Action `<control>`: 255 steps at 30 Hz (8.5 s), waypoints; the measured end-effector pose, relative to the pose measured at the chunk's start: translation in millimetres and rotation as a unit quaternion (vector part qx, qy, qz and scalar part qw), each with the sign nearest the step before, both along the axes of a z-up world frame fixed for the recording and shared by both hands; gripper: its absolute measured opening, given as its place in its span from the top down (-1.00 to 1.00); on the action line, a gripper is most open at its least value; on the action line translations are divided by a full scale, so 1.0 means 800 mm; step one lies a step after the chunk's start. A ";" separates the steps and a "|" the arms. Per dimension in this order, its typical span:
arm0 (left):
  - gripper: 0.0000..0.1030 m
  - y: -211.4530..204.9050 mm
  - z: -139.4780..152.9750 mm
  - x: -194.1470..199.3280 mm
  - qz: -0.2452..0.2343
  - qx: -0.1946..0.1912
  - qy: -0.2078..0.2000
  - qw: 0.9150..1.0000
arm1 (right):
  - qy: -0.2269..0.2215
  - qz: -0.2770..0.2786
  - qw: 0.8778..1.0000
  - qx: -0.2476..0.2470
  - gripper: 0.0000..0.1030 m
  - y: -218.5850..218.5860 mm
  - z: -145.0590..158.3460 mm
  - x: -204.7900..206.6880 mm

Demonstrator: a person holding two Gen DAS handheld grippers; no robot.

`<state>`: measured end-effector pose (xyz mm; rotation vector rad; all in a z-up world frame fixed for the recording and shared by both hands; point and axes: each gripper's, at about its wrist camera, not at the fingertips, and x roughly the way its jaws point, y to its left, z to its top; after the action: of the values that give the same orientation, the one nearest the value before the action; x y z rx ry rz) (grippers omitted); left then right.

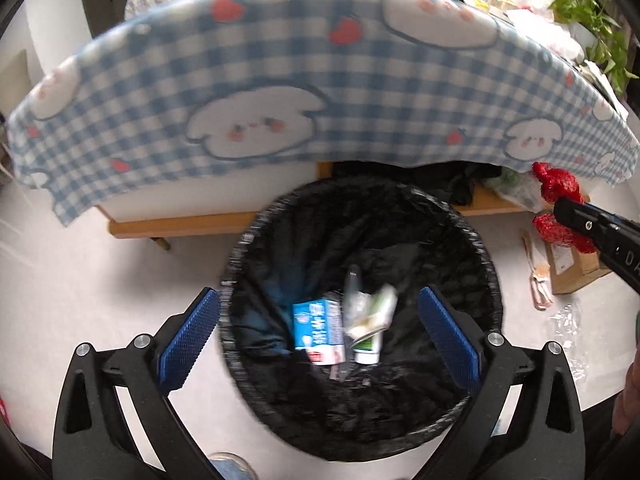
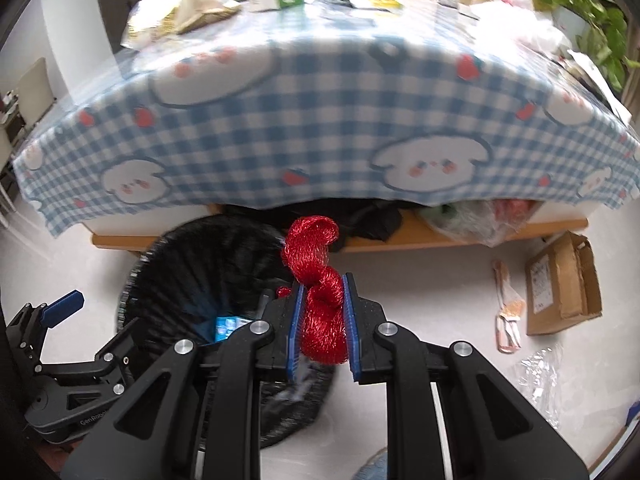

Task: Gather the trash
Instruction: 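Open the left tool to drop the Acarbose Tablets box into the bin, then open the right tool to drop the red mesh net into the bin, then move both open tools back over the table toward the remaining items, then grasp the green medicine box with the right tool while the left tool grasps the clear plastic bag, then lift the green box and plastic bag with both tools toward the trash bin, then carry the green box and plastic bag with both tools over the trash bin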

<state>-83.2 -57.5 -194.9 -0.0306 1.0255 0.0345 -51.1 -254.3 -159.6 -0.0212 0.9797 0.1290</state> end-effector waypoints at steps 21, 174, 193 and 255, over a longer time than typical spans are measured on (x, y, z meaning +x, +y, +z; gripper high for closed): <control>-0.89 0.131 -0.008 -0.033 0.071 -0.010 0.014 0.997 | 0.018 0.082 0.996 0.006 0.63 0.128 -0.034 -0.021; 0.66 0.145 0.195 0.414 0.012 -0.052 -0.061 0.997 | -0.059 -0.027 0.997 0.031 0.06 0.091 0.151 0.378; 0.66 0.149 0.245 0.315 0.024 -0.043 -0.093 0.994 | -0.087 -0.020 0.996 0.028 0.06 0.088 0.192 0.285; 0.66 0.184 0.156 -0.003 0.057 -0.053 -0.055 0.995 | -0.088 0.054 0.995 0.012 0.06 0.134 0.156 0.012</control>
<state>-86.0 89.5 -70.3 -0.1872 0.9141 0.0818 -41.9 -147.5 -34.6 -0.0633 0.8005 0.2335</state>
